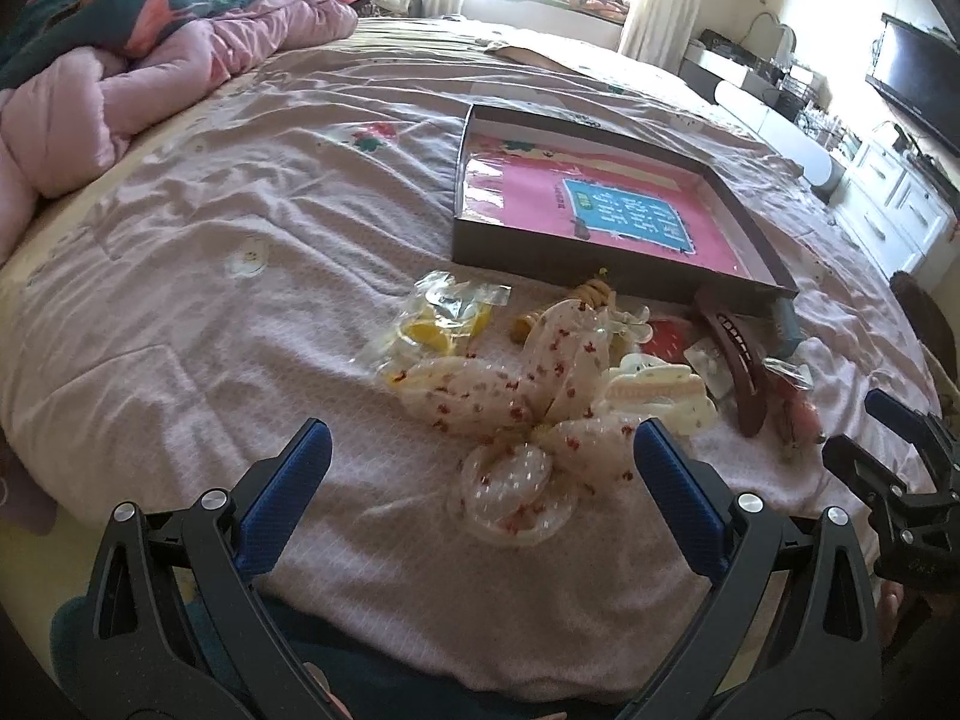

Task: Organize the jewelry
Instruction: 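Grasp the red-dotted sheer bow with the left tool while the right tool grasps the pink pom-pom keychain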

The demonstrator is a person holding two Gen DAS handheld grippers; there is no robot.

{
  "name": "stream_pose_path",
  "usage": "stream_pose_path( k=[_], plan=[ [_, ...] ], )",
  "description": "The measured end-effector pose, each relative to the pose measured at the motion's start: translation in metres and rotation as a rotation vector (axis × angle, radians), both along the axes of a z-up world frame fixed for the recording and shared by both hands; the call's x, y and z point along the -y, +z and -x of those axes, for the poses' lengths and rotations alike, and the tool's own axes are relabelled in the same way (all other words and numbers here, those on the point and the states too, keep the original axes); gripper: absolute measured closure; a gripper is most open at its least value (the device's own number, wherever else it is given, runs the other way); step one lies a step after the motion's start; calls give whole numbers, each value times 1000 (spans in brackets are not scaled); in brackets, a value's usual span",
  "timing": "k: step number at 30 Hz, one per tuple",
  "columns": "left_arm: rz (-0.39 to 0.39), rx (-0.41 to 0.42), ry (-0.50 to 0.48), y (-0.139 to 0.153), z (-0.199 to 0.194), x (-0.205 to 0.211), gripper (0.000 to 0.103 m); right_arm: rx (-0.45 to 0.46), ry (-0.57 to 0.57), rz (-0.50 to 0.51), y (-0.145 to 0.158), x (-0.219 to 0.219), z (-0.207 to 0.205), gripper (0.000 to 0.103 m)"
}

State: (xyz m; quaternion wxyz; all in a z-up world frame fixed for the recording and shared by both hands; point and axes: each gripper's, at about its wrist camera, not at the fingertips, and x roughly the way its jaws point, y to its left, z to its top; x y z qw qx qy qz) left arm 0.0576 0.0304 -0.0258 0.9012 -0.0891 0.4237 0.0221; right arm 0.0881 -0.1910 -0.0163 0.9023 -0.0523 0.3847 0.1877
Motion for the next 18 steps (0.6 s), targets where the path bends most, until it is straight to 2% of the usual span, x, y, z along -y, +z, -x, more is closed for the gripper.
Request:
stream_pose_path(
  k=[8, 10, 14, 15, 17, 18],
  plan=[
    [28, -41, -32, -14, -25, 6, 11, -17, -11, 14, -14, 7, -16, 6],
    [42, -51, -38, -17, -30, 6, 19, -20, -11, 22, -18, 9, -18, 6],
    [58, -67, -38, -23, -37, 4, 28, -38, -10, 23, -25, 13, -24, 6],
    [76, -62, -47, -24, -37, 3, 34, -40, -8, 22, -26, 13, -25, 7],
    [92, -52, -55, -23, -36, 2, 47, -47, 2, 22, -29, 12, -28, 16],
    [92, -51, -56, -22, -37, 1, 57, -58, 11, 21, -32, 12, -30, 21]
  ],
)
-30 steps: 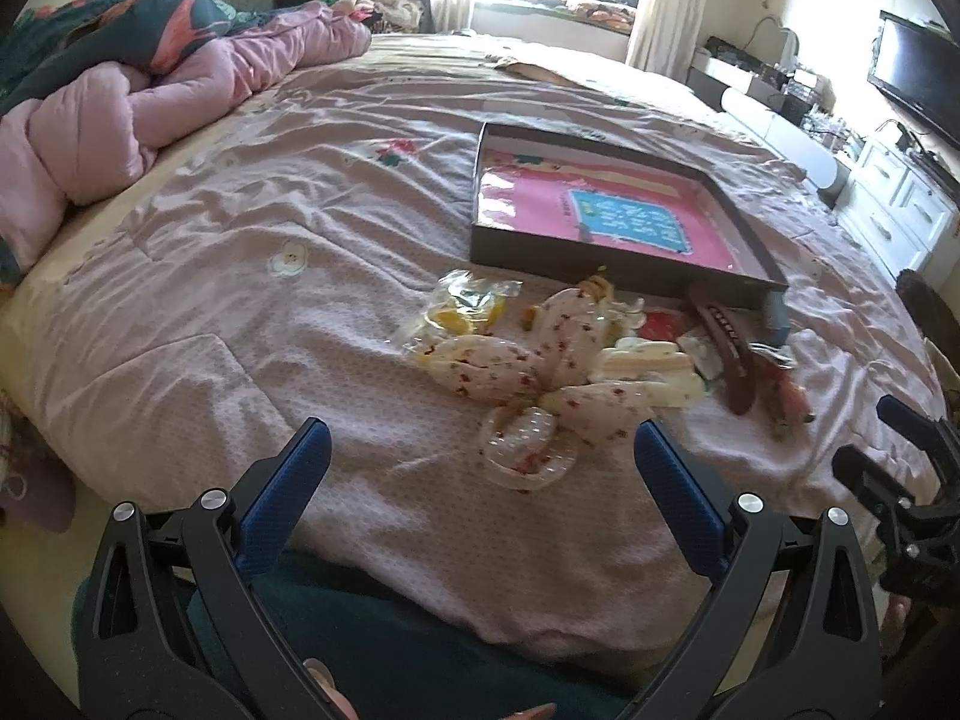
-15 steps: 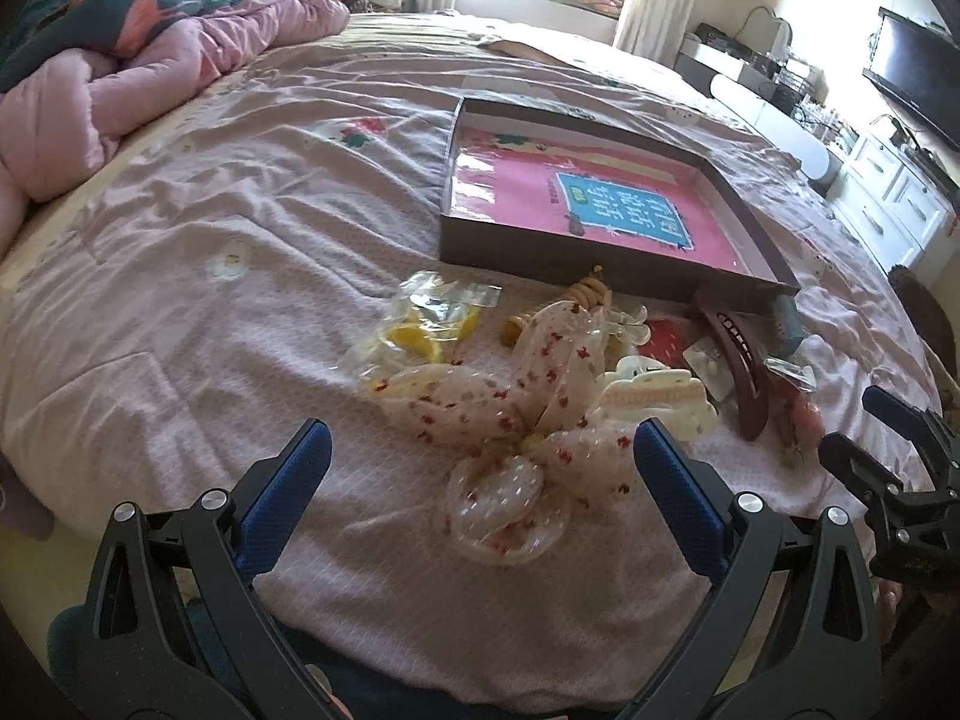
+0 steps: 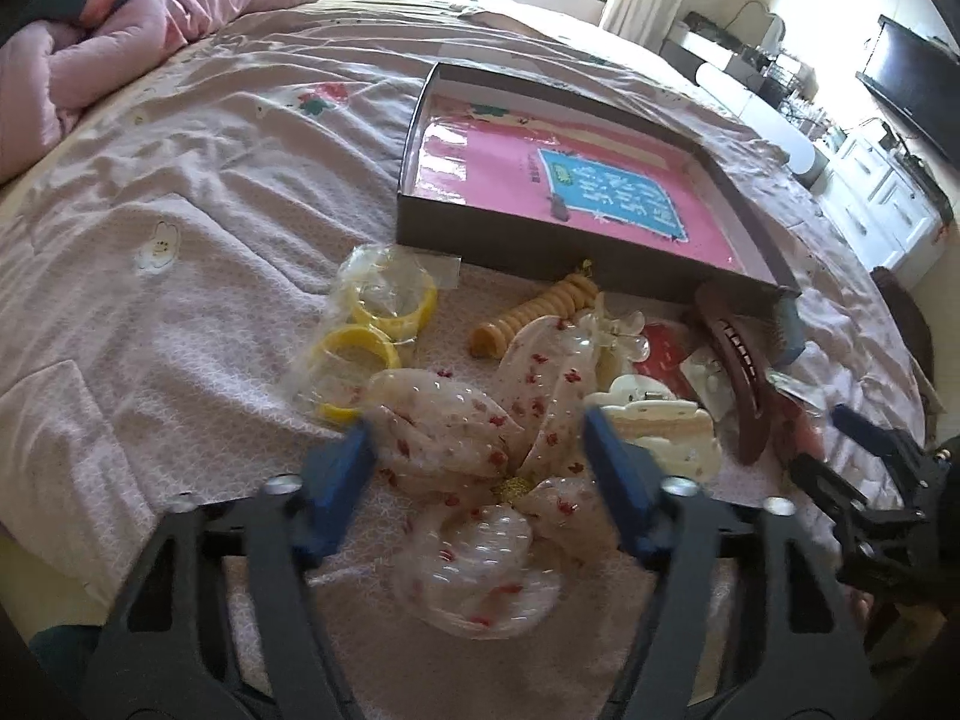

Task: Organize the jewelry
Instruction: 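Grasp the red-dotted sheer bow with the left tool while the right tool grasps the pink pom-pom keychain, then carry the bow into the tray with the left tool while the right tool drops the pom-pom there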

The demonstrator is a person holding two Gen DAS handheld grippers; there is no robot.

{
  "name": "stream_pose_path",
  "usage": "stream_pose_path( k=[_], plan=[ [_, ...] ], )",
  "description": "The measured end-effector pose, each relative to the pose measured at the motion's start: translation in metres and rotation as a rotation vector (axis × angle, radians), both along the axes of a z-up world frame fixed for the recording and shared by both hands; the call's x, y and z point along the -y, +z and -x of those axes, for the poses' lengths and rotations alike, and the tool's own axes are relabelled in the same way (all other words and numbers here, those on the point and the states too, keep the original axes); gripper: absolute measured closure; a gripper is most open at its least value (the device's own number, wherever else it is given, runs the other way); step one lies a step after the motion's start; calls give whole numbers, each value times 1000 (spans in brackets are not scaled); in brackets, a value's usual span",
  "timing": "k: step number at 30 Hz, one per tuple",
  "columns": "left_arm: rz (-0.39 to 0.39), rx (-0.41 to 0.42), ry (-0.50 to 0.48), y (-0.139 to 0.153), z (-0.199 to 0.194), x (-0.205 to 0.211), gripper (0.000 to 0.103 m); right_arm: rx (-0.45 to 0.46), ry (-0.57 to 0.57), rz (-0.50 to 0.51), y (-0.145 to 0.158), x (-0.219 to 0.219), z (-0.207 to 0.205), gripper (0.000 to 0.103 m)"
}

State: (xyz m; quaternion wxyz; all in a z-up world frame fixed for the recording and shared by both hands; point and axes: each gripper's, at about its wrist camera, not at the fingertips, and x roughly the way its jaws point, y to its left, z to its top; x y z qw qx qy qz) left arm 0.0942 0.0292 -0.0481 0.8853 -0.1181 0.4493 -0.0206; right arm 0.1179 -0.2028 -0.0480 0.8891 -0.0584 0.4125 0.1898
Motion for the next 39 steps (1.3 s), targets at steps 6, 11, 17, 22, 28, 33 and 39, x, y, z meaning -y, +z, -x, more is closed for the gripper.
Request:
stream_pose_path(
  k=[6, 11, 17, 22, 28, 33, 39],
  plan=[
    [20, 0, -19, 3, 1, -3, 90, -54, 31, -14, -11, -5, -4, 48],
    [-11, 36, -43, 18, 6, 3, 93, -56, 26, -42, -11, 6, -3, 63],
    [-9, 76, -73, 39, 3, 12, 93, -52, 12, -75, -2, 25, 3, 68],
    [5, 107, -95, 53, -5, 22, 93, -39, -22, -89, 7, 44, 7, 70],
    [12, 136, -113, 64, -17, 34, 93, 1, -55, -93, 21, 60, 3, 70],
    [9, 156, -114, 70, -29, 40, 93, 27, -70, -92, 30, 65, -7, 70],
    [11, 172, -108, 76, -49, 41, 93, 60, -69, -90, 41, 61, -23, 70]
  ],
)
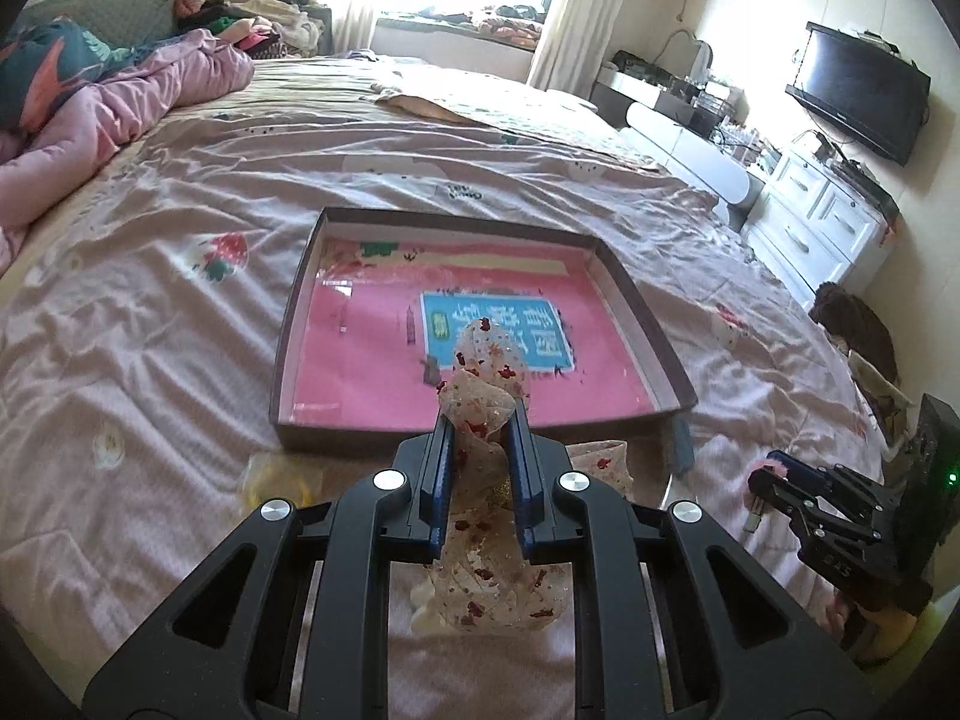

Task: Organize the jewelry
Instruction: 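Carry the bow into the tray with the left tool while the right tool drops the pom-pom there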

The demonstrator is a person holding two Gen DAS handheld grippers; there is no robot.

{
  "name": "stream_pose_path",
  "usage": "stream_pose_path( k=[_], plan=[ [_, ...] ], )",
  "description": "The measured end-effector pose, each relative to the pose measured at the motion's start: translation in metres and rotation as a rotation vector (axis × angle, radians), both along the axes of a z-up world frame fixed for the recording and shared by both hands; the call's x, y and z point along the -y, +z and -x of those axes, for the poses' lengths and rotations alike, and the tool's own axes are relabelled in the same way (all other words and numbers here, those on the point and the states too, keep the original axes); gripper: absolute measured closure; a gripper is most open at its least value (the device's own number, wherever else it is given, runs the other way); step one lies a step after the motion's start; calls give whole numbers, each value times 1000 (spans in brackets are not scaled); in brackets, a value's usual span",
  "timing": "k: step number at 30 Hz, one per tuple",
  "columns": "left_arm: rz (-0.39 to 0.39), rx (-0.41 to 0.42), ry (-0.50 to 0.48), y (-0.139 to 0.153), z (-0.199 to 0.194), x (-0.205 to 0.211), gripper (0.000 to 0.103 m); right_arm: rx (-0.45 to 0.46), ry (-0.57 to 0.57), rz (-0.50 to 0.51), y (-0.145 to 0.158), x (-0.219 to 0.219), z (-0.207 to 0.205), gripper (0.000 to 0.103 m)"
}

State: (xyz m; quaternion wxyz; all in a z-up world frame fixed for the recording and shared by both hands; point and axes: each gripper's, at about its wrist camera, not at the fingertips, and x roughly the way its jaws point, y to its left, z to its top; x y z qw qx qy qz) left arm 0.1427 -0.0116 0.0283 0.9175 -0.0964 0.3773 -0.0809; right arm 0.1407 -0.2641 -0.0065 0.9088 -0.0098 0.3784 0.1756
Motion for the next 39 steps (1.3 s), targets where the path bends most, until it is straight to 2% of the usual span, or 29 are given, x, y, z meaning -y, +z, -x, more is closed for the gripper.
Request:
stream_pose_path(
  k=[11, 19, 29, 35, 39],
  plan=[
    [24, 13, 65, -1, -38, -21, 93, 60, 45, 4, 23, -23, -39, 70],
    [17, 15, 100, -11, -60, -35, 93, 64, 104, 15, 28, -54, -71, 70],
    [23, -28, 105, -39, -80, -42, 93, 15, 107, 42, 7, -82, -120, 70],
    [8, -43, 98, -44, -84, -42, 91, -20, 91, 59, -8, -86, -140, 70],
    [5, -46, 101, -45, -85, -44, 84, -36, 79, 68, -15, -87, -148, 70]
  ],
)
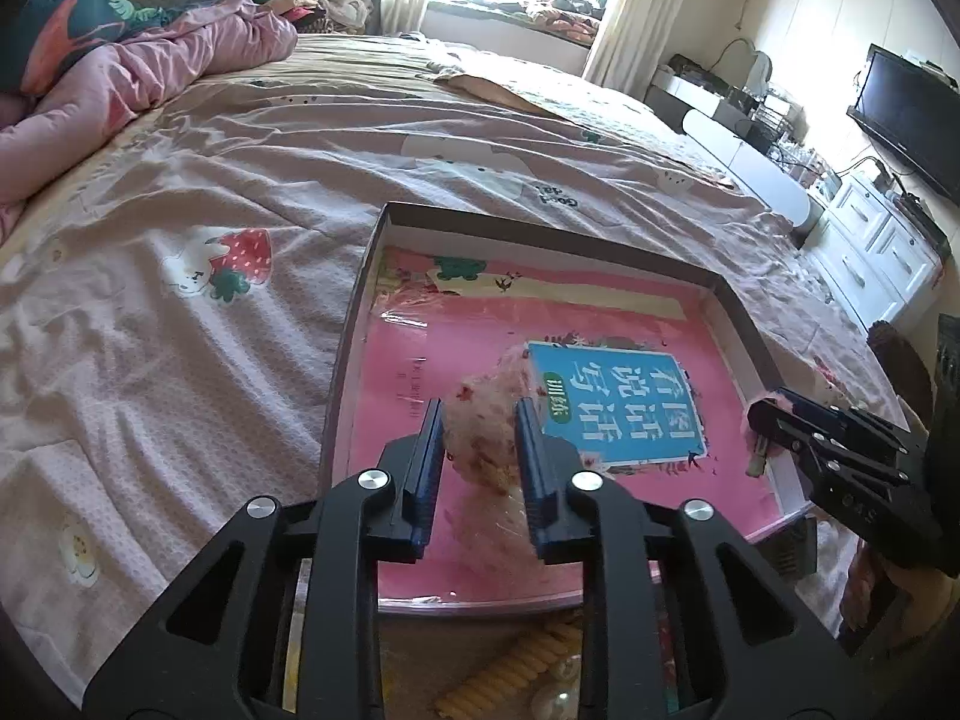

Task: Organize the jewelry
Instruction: 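Carry the bow into the tray with the left tool while the right tool drops the pom-pom there, then open both tools and withdraw them from the tray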

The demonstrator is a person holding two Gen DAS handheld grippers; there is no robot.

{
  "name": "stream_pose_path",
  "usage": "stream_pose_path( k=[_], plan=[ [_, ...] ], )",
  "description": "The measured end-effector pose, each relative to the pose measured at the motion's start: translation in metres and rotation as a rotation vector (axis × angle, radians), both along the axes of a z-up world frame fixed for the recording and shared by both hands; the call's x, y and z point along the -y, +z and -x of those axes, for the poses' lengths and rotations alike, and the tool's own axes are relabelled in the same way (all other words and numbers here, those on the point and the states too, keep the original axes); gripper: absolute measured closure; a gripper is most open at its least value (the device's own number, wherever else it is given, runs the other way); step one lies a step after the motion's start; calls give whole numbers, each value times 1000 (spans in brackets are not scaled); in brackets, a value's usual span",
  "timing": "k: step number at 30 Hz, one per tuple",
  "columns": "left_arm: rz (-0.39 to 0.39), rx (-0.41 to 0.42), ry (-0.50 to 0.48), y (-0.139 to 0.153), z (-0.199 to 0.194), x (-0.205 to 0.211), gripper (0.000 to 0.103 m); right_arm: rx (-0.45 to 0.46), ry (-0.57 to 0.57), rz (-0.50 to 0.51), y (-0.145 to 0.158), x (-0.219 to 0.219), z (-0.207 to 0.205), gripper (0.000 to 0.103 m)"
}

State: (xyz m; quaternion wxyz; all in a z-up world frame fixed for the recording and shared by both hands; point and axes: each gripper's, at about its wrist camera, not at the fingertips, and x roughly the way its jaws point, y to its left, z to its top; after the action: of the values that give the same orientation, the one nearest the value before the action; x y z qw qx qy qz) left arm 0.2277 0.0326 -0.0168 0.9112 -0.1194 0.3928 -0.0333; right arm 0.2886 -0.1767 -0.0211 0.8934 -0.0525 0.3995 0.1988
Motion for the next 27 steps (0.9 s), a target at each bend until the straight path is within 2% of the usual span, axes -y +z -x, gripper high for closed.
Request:
stream_pose_path(
  k=[3, 11, 13, 16, 18, 21, 23, 27],
  plan=[
    [9, -4, 6, -1, 0, -5, 71, -7, -11, 7, -4, 0, -3, 70],
    [7, 10, 4, 3, 8, -6, 52, -27, -32, 9, -12, 4, -4, 65],
    [12, 14, 1, 5, 11, -6, 47, -24, -39, 12, -12, 6, -2, 54],
    [20, 24, -3, 10, 15, -5, 42, -8, -45, 14, -9, 9, 4, 50],
    [28, 29, -4, 14, 18, -5, 39, 7, -49, 14, -5, 11, 9, 42],
    [32, 38, 1, 20, 24, -6, 30, 19, -53, 8, 0, 16, 18, 39],
    [39, 47, 5, 24, 29, -8, 29, 31, -57, 6, 5, 19, 25, 33],
    [51, 56, 15, 31, 39, -12, 18, 59, -60, 2, 17, 25, 37, 23]
  ],
)
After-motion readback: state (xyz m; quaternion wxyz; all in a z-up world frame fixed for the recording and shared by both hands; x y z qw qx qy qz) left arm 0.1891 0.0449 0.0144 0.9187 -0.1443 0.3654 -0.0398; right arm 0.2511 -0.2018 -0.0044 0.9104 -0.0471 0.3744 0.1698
